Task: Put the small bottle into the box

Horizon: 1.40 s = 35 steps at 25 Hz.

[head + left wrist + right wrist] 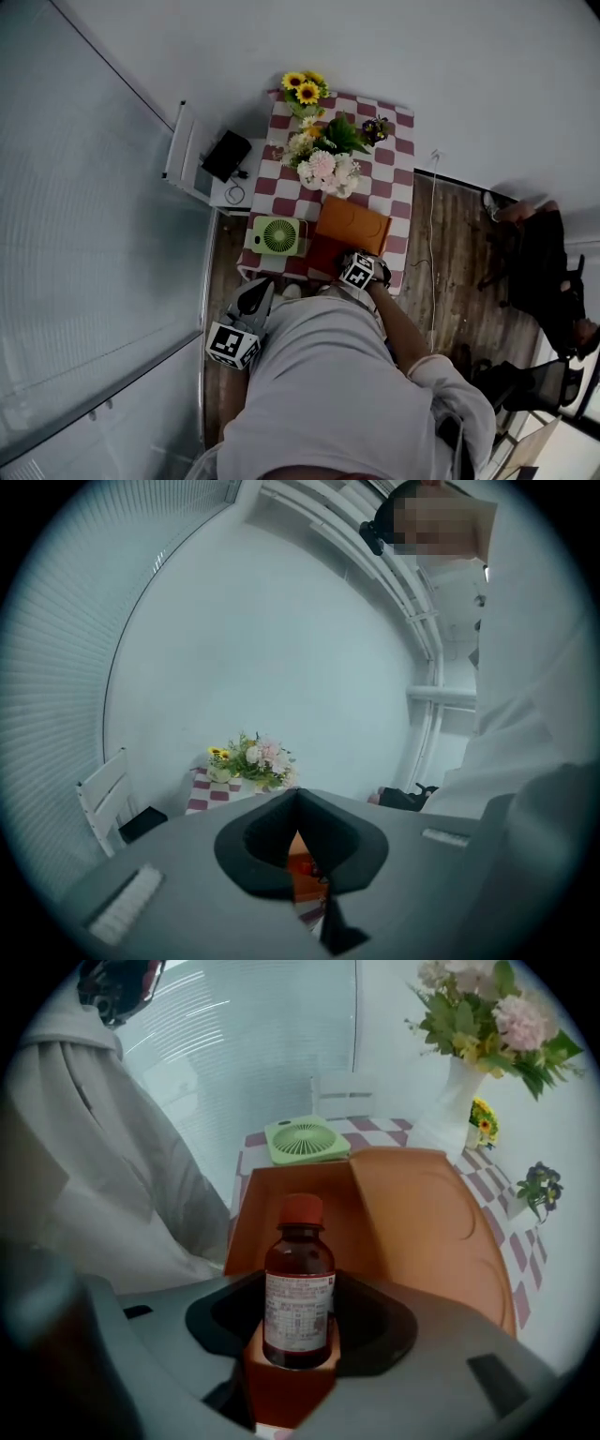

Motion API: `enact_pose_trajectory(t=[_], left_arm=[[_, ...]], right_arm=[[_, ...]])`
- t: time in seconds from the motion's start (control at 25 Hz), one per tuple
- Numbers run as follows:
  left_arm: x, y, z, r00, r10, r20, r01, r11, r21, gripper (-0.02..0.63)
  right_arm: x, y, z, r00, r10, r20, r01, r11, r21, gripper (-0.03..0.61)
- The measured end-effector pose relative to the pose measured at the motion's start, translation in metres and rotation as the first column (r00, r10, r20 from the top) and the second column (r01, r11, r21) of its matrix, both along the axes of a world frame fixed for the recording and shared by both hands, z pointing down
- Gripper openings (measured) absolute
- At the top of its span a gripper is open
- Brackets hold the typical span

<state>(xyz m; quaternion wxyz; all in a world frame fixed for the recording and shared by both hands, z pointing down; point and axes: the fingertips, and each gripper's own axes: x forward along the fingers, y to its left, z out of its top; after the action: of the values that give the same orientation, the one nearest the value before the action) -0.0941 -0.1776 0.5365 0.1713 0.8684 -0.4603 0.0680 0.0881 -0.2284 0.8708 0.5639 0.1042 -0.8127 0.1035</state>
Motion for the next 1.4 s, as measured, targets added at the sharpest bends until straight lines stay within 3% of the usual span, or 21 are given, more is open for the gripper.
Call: enact_pose_trajectory(t=[0.6, 0.92, 1.4], left_arm=[[-0.026, 0.013, 0.000, 0.994, -0.111, 0.008, 0.111, 0.994, -0.005, -0.009], [-0.027, 0.024, 0.001, 0.994, -0.107, 0.001, 0.107, 0.994, -0.011, -0.009], [-0.019, 0.021, -0.003, 1.000, -0.022, -0.017, 0.022, 1.000, 0.005, -0.008]], right_arm=[[-0.006, 0.004, 0.034, 0.984, -0.102, -0.143, 0.094, 0.994, -0.060, 0.221], [-0.007, 0.003, 0.040, 0.977, -0.099, -0.191, 0.089, 0.994, -0.056, 0.224], [-0.001, 0.002, 0.014, 0.994, 0.082, -0.073, -0.085, 0.996, -0.031, 0.253]])
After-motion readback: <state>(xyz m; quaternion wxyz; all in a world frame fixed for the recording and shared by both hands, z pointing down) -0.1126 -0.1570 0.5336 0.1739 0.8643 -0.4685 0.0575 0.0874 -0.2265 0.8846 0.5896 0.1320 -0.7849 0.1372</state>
